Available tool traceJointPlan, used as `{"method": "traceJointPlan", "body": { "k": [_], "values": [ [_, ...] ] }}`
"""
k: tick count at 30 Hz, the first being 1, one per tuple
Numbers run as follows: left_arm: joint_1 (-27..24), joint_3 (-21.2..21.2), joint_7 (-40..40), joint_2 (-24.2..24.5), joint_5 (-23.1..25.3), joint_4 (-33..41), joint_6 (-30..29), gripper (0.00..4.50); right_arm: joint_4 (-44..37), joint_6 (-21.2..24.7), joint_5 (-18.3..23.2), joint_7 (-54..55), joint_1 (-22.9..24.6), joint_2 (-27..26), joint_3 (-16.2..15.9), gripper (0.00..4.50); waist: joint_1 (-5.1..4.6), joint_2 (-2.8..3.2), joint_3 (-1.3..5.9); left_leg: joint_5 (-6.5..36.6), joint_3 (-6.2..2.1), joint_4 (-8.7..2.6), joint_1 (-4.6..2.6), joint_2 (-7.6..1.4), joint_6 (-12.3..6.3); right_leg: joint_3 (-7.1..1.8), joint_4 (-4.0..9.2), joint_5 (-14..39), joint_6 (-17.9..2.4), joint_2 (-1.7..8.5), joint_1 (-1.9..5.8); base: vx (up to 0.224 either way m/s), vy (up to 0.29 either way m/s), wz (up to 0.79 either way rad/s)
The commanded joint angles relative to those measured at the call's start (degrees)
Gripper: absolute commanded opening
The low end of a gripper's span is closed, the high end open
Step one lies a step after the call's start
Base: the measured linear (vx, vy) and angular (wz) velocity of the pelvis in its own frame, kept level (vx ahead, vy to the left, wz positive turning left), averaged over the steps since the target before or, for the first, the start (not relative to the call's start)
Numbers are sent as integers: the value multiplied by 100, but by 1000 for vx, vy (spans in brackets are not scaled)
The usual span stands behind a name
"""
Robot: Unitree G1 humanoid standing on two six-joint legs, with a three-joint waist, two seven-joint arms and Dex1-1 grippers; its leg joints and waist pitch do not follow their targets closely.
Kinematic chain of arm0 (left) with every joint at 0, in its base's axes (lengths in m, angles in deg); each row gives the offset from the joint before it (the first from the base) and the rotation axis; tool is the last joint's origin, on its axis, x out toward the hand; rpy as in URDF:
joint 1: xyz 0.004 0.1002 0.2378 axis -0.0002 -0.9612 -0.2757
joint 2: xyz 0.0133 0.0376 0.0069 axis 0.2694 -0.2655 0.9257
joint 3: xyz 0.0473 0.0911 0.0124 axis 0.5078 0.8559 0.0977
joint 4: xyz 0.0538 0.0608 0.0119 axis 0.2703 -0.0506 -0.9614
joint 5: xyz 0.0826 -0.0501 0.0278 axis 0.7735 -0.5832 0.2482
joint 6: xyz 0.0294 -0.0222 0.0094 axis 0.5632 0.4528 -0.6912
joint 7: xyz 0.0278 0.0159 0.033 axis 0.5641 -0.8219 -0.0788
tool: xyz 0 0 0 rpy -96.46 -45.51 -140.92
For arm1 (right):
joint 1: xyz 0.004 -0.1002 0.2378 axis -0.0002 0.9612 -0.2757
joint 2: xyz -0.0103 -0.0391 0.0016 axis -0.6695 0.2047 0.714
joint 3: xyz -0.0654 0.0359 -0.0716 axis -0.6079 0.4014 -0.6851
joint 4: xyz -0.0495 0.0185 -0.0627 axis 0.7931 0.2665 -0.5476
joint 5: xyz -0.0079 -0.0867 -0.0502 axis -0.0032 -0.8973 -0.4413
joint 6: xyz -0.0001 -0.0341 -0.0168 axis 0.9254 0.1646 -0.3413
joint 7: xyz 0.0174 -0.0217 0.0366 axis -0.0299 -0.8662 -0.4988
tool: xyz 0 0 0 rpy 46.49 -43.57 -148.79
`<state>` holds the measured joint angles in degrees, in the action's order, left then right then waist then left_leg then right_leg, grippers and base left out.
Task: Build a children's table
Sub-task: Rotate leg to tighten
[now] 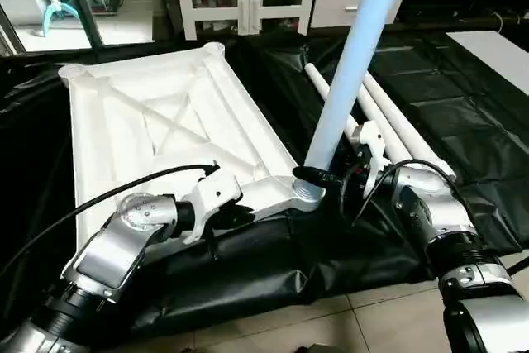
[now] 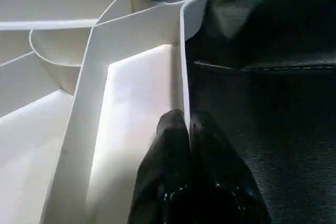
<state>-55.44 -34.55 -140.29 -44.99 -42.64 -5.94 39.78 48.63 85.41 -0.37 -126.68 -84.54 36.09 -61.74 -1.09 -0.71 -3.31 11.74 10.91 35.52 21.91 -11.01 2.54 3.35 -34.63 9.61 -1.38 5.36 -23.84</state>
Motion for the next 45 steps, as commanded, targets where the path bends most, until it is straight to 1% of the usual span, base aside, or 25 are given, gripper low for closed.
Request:
{"method": "traceJointPlan", "body": {
  "k": [1,4,6,7,8,10,12,13,14,15,16,18,22,26,30,31,32,33,35,38,39,40,42,43,45],
  "values": [
    [-56,217,-235,-1,-42,16,-31,0,58,16,66,109,-57,195,238,254,-4,7,398,1025,-52,-460,-127,-230,-292,-216,313,1008,-1503,235,288,0,0,0],
    [16,184,-192,-64,-19,-13,-72,0,178,85,-42,316,-123,219,226,222,-17,-44,376,1014,-42,-455,-111,-225,-291,-230,325,1155,-1419,231,267,0,0,0],
    [40,176,-169,-81,-8,-30,-85,0,201,94,-91,468,-129,208,228,211,-14,-24,376,1005,-43,-455,-118,-223,-282,-235,327,1225,-1384,230,257,0,0,0],
    [65,164,-117,-109,1,-48,-130,0,245,64,-194,766,-132,184,229,203,-33,-62,351,1045,-37,-460,-103,-216,-281,-238,339,1312,-1344,220,247,0,0,0],
    [70,162,-102,-116,5,-52,-142,0,255,55,-218,836,-132,176,229,199,-28,-52,351,1068,-39,-461,-109,-217,-261,-241,340,1376,-1322,222,242,0,0,0],
    [129,141,178,-246,99,-106,-373,0,298,85,-458,1814,-97,-20,251,194,-40,-31,315,1234,-41,-481,-123,-216,-131,-261,373,1693,-1217,223,205,0,0,0],
    [147,130,293,-301,142,-122,-489,0,283,146,-494,2108,-77,-109,275,192,-70,-54,305,1427,-54,-499,-122,-210,-44,-254,401,1917,-1142,211,200,0,0,0],
    [263,54,819,-582,306,-253,-929,0,294,251,-639,3085,-49,-424,333,192,-124,-48,278,1665,-73,-527,-98,-210,103,-263,411,2165,-1010,206,192,0,0,0],
    [263,54,819,-582,306,-253,-929,0,294,251,-639,3085,-49,-424,333,191,-145,-53,264,1762,-77,-537,-118,-204,161,-260,435,2302,-972,198,162,0,0,0],
    [469,-314,1836,-1186,436,-539,-1495,0,359,456,-745,4183,-45,-834,421,191,-170,-24,284,1989,-92,-517,-172,-190,248,-256,445,2507,-915,198,144,0,0,0],
    [564,-472,2212,-1466,436,-665,-1606,0,412,563,-709,4572,-57,-1067,482,191,-228,-14,257,2081,-105,-526,-143,-168,313,-245,488,2625,-855,193,136,0,0,0],
    [694,-616,2588,-1812,403,-806,-1681,0,505,605,-656,5061,-90,-1417,553,190,-263,-45,269,2350,-110,-500,-199,-140,294,-225,550,2970,-667,177,83,0,0,0],
    [943,-502,2864,-2300,425,-969,-1678,0,576,594,-675,5426,-161,-2100,340,190,-331,-20,278,2604,-154,-530,-171,-127,195,-162,632,3010,-454,175,79,0,0,0],
    [974,-433,2748,-2324,448,-883,-1751,0,507,525,-744,5338,-177,-2136,258,190,-356,-20,278,2629,-163,-567,-146,-145,168,-167,615,2748,-508,169,98,0,0,0],
    [705,-187,2062,-1739,460,-681,-1314,0,205,440,-431,4194,-127,-1791,372,190,-368,30,306,2503,-174,-594,-91,-162,107,-184,569,2247,-677,185,167,0,0,0],
    [697,-181,2042,-1719,459,-677,-1318,0,189,437,-427,4166,-122,-1783,372,190,-347,28,321,2339,-150,-583,-103,-174,64,-205,541,1942,-801,191,171,0,0,0],
    [595,-110,1813,-1474,465,-618,-1265,0,20,365,-394,3794,-68,-1633,333,225,-338,109,326,2166,-138,-590,-93,-181,53,-215,507,1581,-954,188,192,0,0,0],
    [591,-107,1805,-1466,465,-615,-1261,0,15,361,-394,3780,-66,-1627,331,246,-331,82,340,2074,-133,-579,-84,-180,26,-208,498,1441,-1011,188,215,0,0,0],
    [355,-42,1145,-931,370,-367,-912,0,-194,278,-352,3113,-17,-1180,299,271,-296,112,349,1819,-116,-560,-70,-181,-126,-215,443,1086,-1235,193,272,0,0,0],
    [137,17,415,-413,194,-74,-513,0,-337,302,-226,2392,-21,-743,330,294,-262,93,371,1548,-85,-514,-94,-181,-270,-226,414,904,-1425,211,277,0,0,0],
    [87,33,234,-284,142,-11,-417,0,-383,316,-209,2184,-16,-619,319,302,-250,87,385,1142,-61,-494,-64,-176,-412,-231,350,518,-1511,202,310,0,0,0],
    [80,34,209,-261,136,-3,-412,0,-393,302,-217,2147,-13,-590,312,305,-212,131,377,822,-50,-485,-95,-192,-521,-233,313,226,-1626,205,285,0,0,0],
    [32,39,-13,-39,94,58,-390,0,-527,204,-274,1597,36,-201,226,322,-156,139,377,609,-35,-475,-115,-200,-586,-216,288,75,-1710,191,299,0,0,0],
    [13,30,-81,31,74,92,-393,0,-624,226,-229,1331,82,-51,223,322,-129,91,384,541,-17,-467,-129,-204,-621,-220,280,-16,-1740,185,301,0,0,0],
    [-24,7,-149,119,26,145,-376,0,-718,280,-82,955,143,141,284,322,-87,103,378,443,-12,-464,-130,-207,-676,-229,261,-97,-1766,191,298,0,0,0]
  ]
}}
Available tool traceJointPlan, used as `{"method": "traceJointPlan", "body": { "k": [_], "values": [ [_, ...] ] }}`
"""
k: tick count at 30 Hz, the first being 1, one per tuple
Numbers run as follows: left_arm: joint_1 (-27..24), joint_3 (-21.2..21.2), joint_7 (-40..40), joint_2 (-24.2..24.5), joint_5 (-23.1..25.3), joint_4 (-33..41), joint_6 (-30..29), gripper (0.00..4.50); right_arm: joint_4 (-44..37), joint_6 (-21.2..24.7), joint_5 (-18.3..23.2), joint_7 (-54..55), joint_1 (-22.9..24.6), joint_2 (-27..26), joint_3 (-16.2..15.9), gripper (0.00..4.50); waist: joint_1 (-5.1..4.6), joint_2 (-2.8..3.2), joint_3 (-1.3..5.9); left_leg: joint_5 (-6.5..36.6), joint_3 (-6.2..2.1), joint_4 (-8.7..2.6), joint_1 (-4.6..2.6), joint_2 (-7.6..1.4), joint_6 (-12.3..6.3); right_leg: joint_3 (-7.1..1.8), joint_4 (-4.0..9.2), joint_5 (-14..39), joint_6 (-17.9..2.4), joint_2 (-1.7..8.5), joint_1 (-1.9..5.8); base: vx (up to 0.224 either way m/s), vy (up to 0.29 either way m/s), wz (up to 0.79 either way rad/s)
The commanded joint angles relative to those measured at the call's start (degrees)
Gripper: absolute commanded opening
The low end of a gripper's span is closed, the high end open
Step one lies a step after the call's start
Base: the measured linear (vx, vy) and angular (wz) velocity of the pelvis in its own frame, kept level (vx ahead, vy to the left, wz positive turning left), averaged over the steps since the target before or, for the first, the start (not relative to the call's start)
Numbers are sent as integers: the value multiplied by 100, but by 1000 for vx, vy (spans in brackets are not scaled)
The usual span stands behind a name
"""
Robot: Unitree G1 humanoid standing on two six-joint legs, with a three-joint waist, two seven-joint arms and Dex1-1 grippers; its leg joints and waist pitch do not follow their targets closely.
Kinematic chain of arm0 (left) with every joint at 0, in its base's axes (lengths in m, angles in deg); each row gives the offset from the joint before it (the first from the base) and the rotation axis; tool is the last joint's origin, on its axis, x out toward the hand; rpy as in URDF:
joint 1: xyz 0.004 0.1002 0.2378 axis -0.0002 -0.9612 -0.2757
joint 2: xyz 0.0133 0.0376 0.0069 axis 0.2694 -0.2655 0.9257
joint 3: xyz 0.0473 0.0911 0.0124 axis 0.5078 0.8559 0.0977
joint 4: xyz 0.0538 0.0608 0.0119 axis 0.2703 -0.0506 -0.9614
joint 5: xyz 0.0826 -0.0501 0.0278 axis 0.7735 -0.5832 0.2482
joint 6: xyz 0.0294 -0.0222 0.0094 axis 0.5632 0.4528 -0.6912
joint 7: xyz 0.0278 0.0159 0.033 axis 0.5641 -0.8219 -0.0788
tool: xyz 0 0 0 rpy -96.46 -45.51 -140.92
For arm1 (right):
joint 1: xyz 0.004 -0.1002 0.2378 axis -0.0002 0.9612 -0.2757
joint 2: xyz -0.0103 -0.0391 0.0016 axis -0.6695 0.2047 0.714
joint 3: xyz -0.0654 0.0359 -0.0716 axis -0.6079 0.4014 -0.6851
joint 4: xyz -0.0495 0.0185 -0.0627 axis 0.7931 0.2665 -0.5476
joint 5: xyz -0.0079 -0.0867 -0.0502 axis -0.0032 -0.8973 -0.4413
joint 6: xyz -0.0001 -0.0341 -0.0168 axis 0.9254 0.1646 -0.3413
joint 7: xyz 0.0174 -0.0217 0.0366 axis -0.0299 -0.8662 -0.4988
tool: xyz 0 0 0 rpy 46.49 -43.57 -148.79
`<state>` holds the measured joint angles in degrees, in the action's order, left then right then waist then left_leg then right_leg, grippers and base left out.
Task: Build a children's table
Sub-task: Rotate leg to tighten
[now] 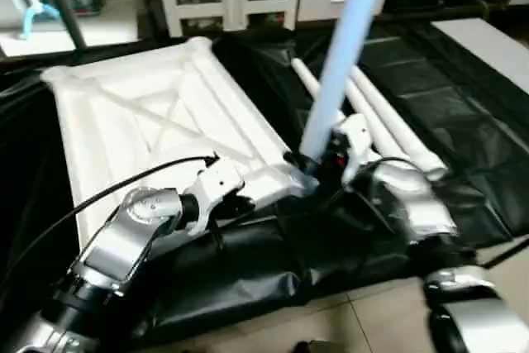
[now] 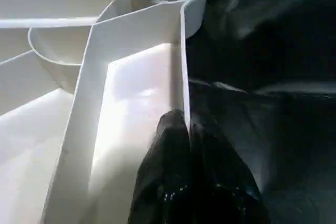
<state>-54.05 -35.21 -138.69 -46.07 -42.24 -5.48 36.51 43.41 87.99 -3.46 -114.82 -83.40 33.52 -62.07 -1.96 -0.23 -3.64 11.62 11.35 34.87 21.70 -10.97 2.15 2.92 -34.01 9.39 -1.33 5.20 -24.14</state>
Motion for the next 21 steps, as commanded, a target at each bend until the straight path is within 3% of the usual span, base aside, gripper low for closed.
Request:
{"method": "traceJointPlan", "body": {
  "k": [1,5,12,17,21],
  "values": [
    [-180,64,-329,258,-34,120,-36,0,-212,40,269,-324,44,451,334,322,43,54,413,483,-53,-397,-127,-221,-641,-187,208,-9,-1770,216,327,0,0,0],
    [-260,57,-448,349,-82,136,85,0,-55,106,487,-916,86,674,433,306,117,58,397,776,-43,-414,-148,-221,-508,-192,241,408,-1694,206,307,0,0,0],
    [-322,78,-353,255,-124,221,-26,0,-101,178,402,-585,258,480,382,259,111,59,383,1003,-62,-436,-135,-216,-256,-203,278,867,-1535,219,312,0,0,0],
    [-261,40,20,69,-30,97,-182,0,134,159,-76,863,289,72,326,225,61,33,396,979,-74,-439,-104,-204,-161,-206,267,985,-1453,221,326,0,0,0],
    [-117,-4,585,-261,136,-107,-556,0,350,317,-246,1854,248,-298,328,199,5,42,358,1687,-92,-468,-161,-191,100,-215,387,1969,-1159,216,250,0,0,0]
  ]
}}
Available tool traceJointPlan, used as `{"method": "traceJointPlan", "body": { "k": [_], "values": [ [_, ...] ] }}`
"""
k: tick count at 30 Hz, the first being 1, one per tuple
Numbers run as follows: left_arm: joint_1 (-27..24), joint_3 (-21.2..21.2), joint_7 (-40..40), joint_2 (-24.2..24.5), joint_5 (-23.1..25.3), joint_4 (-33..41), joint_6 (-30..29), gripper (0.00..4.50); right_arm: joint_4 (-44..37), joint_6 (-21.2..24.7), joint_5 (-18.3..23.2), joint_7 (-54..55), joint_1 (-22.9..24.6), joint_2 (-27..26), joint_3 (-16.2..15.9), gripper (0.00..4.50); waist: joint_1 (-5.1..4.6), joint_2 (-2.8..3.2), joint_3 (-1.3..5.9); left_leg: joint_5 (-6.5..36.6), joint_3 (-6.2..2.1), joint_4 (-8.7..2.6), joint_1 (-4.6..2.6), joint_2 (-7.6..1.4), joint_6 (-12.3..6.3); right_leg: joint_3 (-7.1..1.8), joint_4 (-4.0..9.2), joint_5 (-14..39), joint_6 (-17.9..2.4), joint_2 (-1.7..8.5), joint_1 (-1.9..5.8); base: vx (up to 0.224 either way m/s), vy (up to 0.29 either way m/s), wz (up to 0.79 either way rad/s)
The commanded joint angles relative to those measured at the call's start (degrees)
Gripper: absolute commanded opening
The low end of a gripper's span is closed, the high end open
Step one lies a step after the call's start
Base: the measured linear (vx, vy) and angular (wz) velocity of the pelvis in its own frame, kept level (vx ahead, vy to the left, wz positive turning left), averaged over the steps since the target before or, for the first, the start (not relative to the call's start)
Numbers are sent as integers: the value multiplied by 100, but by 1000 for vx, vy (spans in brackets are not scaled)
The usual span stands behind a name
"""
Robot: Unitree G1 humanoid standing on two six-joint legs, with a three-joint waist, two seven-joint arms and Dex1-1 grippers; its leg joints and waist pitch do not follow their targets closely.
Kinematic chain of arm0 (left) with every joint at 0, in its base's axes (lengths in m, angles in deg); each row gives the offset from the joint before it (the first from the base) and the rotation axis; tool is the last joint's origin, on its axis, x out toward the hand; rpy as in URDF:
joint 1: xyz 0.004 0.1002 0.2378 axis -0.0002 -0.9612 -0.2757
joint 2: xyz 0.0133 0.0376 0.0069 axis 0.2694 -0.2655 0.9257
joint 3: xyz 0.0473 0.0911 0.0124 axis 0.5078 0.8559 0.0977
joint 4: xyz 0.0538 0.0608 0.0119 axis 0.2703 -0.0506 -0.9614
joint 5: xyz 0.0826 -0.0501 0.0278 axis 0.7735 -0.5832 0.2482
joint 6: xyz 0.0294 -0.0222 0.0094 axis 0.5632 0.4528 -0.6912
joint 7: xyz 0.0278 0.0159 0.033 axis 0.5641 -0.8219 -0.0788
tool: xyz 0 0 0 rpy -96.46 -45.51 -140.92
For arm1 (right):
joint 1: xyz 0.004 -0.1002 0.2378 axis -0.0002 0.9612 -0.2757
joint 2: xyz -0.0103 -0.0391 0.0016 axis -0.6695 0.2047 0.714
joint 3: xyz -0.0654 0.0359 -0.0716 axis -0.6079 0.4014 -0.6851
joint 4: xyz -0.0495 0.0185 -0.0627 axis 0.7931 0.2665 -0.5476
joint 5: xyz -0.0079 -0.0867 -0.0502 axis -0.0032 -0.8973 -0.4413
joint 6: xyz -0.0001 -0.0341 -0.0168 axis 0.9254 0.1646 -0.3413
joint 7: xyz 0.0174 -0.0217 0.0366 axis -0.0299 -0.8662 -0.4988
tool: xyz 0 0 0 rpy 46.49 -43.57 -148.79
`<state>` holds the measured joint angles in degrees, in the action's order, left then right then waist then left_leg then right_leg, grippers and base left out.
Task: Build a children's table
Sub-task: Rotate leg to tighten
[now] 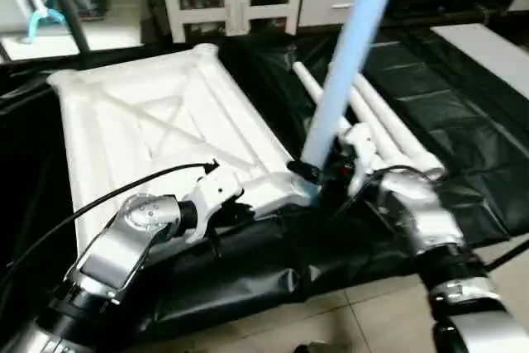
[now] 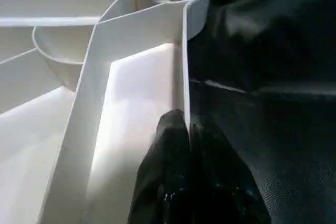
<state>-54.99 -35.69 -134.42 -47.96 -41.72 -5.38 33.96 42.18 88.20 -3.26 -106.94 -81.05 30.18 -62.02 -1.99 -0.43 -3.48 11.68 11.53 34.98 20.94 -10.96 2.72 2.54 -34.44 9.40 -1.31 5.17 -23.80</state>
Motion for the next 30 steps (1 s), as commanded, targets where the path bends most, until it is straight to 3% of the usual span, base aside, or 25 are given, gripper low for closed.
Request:
{"method": "traceJointPlan", "body": {
  "k": [1,3,4,5,6,7,9,11,12,15,17,19,23,25,26,30],
  "values": [
    [-23,44,157,-72,84,-117,-302,0,473,295,-265,1065,13,36,324,199,-11,69,342,1764,-116,-484,-91,-186,98,-177,446,2051,-1112,209,198,0,0,0],
    [176,-132,836,-502,168,-378,-710,0,690,434,-327,1985,-90,-286,424,196,-45,72,335,1884,-130,-492,-88,-178,168,-169,459,2182,-1061,204,180,0,0,0],
    [387,-301,1461,-940,233,-649,-1033,0,931,473,-324,2895,-217,-646,570,194,-73,78,322,2022,-137,-494,-112,-175,240,-160,486,2335,-1031,201,153,0,0,0],
    [387,-301,1461,-940,233,-649,-1033,0,931,473,-324,2895,-217,-646,570,194,-105,68,313,2122,-130,-488,-110,-162,271,-157,499,2474,-986,185,135,0,0,0],
    [689,-475,2132,-1606,245,-1000,-1163,0,1355,298,-287,3815,-420,-1250,643,194,-121,65,320,2339,-169,-490,-120,-146,288,-120,532,2796,-825,190,142,0,0,0],
    [690,-475,2133,-1607,245,-1000,-1163,0,1356,298,-287,3817,-420,-1251,643,194,-177,66,309,2467,-175,-483,-121,-130,301,-102,583,2983,-696,198,102,0,0,0],
    [876,-478,2381,-1991,246,-1119,-1183,0,1590,133,-321,3997,-555,-1647,529,194,-191,54,325,2629,-191,-483,-142,-122,263,-64,632,3060,-542,187,91,0,0,0],
    [913,-428,2350,-2063,236,-1085,-1206,0,1617,72,-334,3884,-619,-1776,470,194,-217,53,320,2753,-210,-499,-123,-119,184,-39,657,3051,-472,186,98,0,0,0],
    [893,-377,2260,-2031,227,-1031,-1205,0,1587,46,-352,3676,-651,-1789,407,194,-232,27,323,2743,-213,-510,-104,-122,138,-31,664,2982,-459,187,111,0,0,0],
    [788,-289,1991,-1852,205,-915,-1065,0,1449,-126,-339,3156,-668,-1710,342,194,-258,50,341,2573,-226,-536,-51,-140,85,-31,626,2600,-583,208,161,0,0,0],
    [620,-219,1653,-1553,202,-798,-983,0,1230,-280,-246,2494,-632,-1489,332,250,-258,57,355,2426,-221,-540,-18,-159,30,-55,579,2264,-727,225,193,0,0,0],
    [406,-97,1140,-1119,182,-650,-773,0,982,-479,-84,1743,-577,-1126,379,266,-265,38,371,2066,-189,-531,23,-179,-130,-84,513,1727,-962,234,244,0,0,0],
    [259,28,724,-734,195,-542,-509,0,759,-486,57,1103,-527,-790,386,309,-224,59,381,1623,-143,-502,-3,-196,-299,-95,474,1427,-1251,240,251,0,0,0],
    [-5,180,-82,-34,172,-334,137,0,243,-291,308,-275,-406,-113,313,330,-186,63,421,1205,-149,-479,15,-195,-420,-78,402,964,-1376,226,318,0,0,0],
    [-5,180,-82,-34,172,-334,137,0,243,-291,308,-275,-406,-113,313,337,-174,71,431,918,-146,-460,21,-216,-544,-81,344,582,-1433,233,333,0,0,0],
    [-140,210,-492,358,151,-276,348,0,30,-132,332,-1070,-354,438,239,364,-115,80,430,470,-97,-426,-30,-208,-772,-82,284,25,-1709,214,307,27,-1,0]
  ]
}}
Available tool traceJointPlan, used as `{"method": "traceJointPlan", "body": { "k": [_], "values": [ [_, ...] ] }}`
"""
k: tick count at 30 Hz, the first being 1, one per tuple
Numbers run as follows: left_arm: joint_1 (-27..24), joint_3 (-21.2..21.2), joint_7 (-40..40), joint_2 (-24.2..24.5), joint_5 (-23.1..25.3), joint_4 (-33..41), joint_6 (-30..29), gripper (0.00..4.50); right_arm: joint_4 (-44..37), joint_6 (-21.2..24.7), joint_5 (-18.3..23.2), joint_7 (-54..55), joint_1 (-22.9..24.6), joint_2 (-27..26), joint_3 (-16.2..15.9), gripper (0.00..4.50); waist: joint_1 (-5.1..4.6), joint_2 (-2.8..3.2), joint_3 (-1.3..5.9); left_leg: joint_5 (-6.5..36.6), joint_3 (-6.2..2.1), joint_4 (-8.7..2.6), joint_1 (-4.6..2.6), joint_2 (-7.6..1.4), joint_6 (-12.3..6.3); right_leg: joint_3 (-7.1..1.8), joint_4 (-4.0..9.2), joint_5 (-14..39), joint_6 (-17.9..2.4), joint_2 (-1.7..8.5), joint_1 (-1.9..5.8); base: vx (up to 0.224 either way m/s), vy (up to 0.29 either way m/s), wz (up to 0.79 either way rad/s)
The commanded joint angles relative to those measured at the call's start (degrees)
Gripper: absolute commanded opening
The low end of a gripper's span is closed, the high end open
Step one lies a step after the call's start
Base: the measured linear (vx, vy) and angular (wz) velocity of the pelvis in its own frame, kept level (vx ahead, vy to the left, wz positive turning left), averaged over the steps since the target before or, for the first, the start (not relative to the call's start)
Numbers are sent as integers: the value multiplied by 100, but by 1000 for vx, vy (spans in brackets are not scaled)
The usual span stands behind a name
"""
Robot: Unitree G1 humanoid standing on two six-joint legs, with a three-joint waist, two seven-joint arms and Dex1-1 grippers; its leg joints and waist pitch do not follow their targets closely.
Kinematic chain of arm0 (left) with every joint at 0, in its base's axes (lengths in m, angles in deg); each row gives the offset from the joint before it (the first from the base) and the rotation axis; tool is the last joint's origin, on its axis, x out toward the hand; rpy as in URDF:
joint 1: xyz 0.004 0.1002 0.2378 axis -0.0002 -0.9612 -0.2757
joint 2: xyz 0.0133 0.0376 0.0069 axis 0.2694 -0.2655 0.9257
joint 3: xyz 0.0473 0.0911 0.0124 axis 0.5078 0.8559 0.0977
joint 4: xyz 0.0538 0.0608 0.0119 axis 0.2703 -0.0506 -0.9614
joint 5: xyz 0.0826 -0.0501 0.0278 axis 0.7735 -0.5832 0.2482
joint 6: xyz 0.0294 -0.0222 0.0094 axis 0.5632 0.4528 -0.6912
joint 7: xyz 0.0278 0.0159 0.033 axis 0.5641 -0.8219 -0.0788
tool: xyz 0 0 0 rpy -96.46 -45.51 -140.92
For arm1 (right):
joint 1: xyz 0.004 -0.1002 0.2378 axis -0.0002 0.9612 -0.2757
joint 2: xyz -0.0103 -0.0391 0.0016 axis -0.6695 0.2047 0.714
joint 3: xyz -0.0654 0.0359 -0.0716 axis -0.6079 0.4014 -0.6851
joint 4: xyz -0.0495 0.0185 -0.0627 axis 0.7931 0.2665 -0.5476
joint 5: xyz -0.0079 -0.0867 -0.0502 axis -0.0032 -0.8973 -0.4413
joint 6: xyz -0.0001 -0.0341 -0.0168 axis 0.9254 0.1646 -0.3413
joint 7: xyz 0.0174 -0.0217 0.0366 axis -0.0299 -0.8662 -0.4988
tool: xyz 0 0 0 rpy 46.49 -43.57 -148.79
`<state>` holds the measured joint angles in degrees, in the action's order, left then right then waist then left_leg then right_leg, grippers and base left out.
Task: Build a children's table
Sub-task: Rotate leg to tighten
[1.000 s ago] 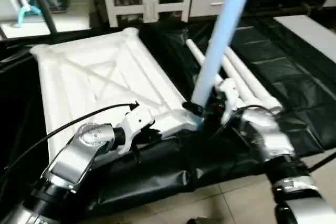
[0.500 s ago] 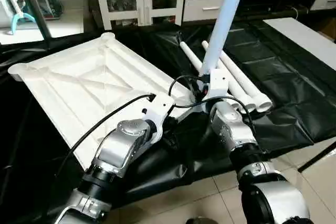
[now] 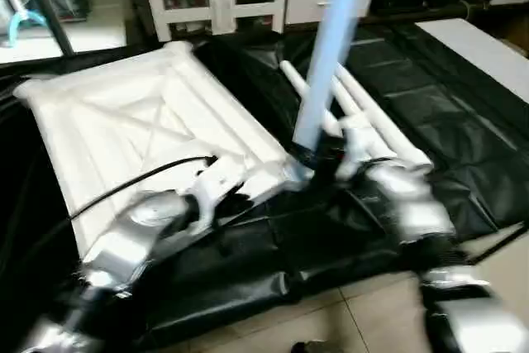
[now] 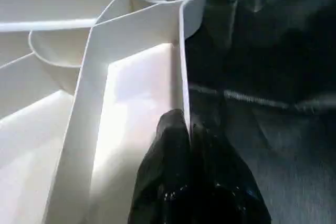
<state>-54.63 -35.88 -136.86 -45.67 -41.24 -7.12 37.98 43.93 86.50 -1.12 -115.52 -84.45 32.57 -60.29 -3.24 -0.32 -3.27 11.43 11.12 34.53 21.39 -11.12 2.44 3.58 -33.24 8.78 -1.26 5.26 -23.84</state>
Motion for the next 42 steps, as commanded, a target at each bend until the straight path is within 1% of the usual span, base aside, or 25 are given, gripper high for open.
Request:
{"method": "traceJointPlan", "body": {
  "k": [1,2,4,5,7,8,10,12,13,14,15,17,19,20,22,25,26,27,28,30,31,33,36,38,42],
  "values": [
    [-190,224,-301,205,116,-127,-12,0,-129,70,108,-415,-15,354,66,364,50,67,399,561,-47,-386,-97,-198,-730,-184,184,216,-1717,204,303,0,0,0],
    [-196,222,-339,280,130,-160,32,0,-98,116,134,-656,-16,514,78,364,63,63,391,630,-38,-386,-98,-200,-710,-190,189,304,-1713,206,302,0,0,0],
    [-205,202,-370,341,132,-197,83,0,-4,178,183,-943,-34,701,123,364,106,56,371,926,-36,-409,-116,-209,-554,-197,227,693,-1656,207,293,0,0,0],
    [-207,198,-375,351,132,-204,93,0,17,192,196,-1004,-37,740,134,364,109,52,373,979,-40,-411,-111,-207,-519,-198,227,760,-1638,208,304,0,0,0],
    [-221,180,-376,337,118,-185,91,0,58,263,257,-1245,-14,810,141,364,125,36,361,1096,-42,-420,-114,-212,-412,-205,250,987,-1552,213,294,0,0,0],
    [-234,185,-398,352,98,-180,142,0,18,321,300,-1343,18,840,116,350,126,21,359,1128,-44,-418,-107,-205,-386,-209,258,1092,-1522,215,299,0,0,0],
    [-246,194,-413,351,78,-164,168,0,-1,392,324,-1428,51,855,80,332,124,14,358,1148,-48,-418,-97,-200,-362,-218,266,1215,-1474,221,301,0,0,0],
    [-260,196,-439,349,64,-146,193,0,-41,474,350,-1492,89,846,63,322,116,5,361,1134,-48,-411,-92,-195,-364,-221,271,1262,-1455,220,296,0,0,0],
    [-263,195,-445,348,62,-143,198,0,-50,493,356,-1506,97,842,58,309,117,7,360,1142,-49,-412,-93,-196,-361,-221,275,1292,-1449,222,293,0,0,0],
    [-269,195,-462,347,54,-135,211,0,-73,545,374,-1544,118,833,47,309,112,1,361,1132,-48,-408,-96,-193,-368,-222,280,1324,-1439,219,288,0,0,0],
    [-275,190,-477,343,44,-130,225,0,-90,578,372,-1594,142,810,35,288,111,2,370,1084,-47,-403,-97,-198,-377,-222,270,1273,-1450,218,285,0,0,0],
    [-277,184,-489,340,33,-135,241,0,-107,637,381,-1656,163,788,15,283,110,8,373,1014,-49,-402,-93,-200,-405,-218,258,1176,-1479,213,286,0,0,0],
    [-282,182,-501,342,20,-134,255,0,-93,667,379,-1755,185,773,-29,259,112,12,363,1019,-46,-402,-96,-200,-431,-216,258,1156,-1495,211,279,0,0,0],
    [-283,182,-501,342,19,-133,255,0,-91,669,379,-1762,186,773,-32,259,112,11,367,1013,-44,-400,-97,-199,-439,-216,257,1147,-1500,208,280,0,0,0],
    [-289,193,-510,348,17,-120,261,0,-43,682,383,-1847,188,774,-69,233,119,11,370,998,-45,-399,-97,-200,-438,-215,254,1141,-1506,210,284,0,0,0],
    [-294,219,-516,344,22,-93,259,0,20,648,369,-1884,174,765,-90,215,124,12,361,1003,-44,-402,-98,-201,-439,-216,258,1161,-1501,212,281,0,0,0],
    [-296,235,-524,339,26,-76,259,0,46,642,363,-1891,161,759,-93,199,126,10,360,996,-45,-402,-99,-201,-436,-217,257,1164,-1502,212,280,0,0,0],
    [-296,235,-524,339,26,-76,259,0,46,642,363,-1891,161,759,-93,199,124,11,361,993,-46,-402,-98,-202,-434,-217,255,1165,-1503,213,282,0,0,0],
    [-301,256,-544,326,32,-46,254,0,99,596,339,-1864,128,744,-91,179,126,12,361,1005,-45,-401,-101,-202,-428,-216,260,1186,-1500,214,278,0,0,0],
    [-307,293,-569,300,41,4,242,0,210,499,284,-1787,54,708,-79,174,130,19,357,1017,-45,-402,-100,-200,-421,-216,261,1195,-1501,213,278,0,0,0],
    [-307,293,-569,300,41,4,242,0,210,499,284,-1787,54,708,-79,159,125,14,361,1006,-46,-401,-97,-202,-418,-216,257,1181,-1504,215,279,0,0,0],
    [-304,318,-579,283,47,22,239,0,281,452,255,-1744,6,679,-72,140,115,11,356,1062,-47,-404,-93,-199,-405,-214,265,1242,-1503,216,280,0,0,0],
    [-282,381,-586,233,56,55,224,0,376,420,211,-1726,-67,599,-90,130,89,0,343,1202,-55,-413,-91,-199,-359,-213,287,1451,-1446,216,275,0,0,0],
    [-275,424,-596,208,60,88,211,0,374,438,198,-1789,-64,572,-129,103,82,3,343,1250,-62,-417,-90,-200,-341,-214,293,1538,-1416,220,277,0,0,0],
    [-290,453,-597,205,69,124,205,0,402,386,187,-1806,-34,571,-139,76,77,3,354,1171,-61,-410,-85,-198,-368,-214,280,1428,-1435,219,279,0,0,0]
  ]
}}
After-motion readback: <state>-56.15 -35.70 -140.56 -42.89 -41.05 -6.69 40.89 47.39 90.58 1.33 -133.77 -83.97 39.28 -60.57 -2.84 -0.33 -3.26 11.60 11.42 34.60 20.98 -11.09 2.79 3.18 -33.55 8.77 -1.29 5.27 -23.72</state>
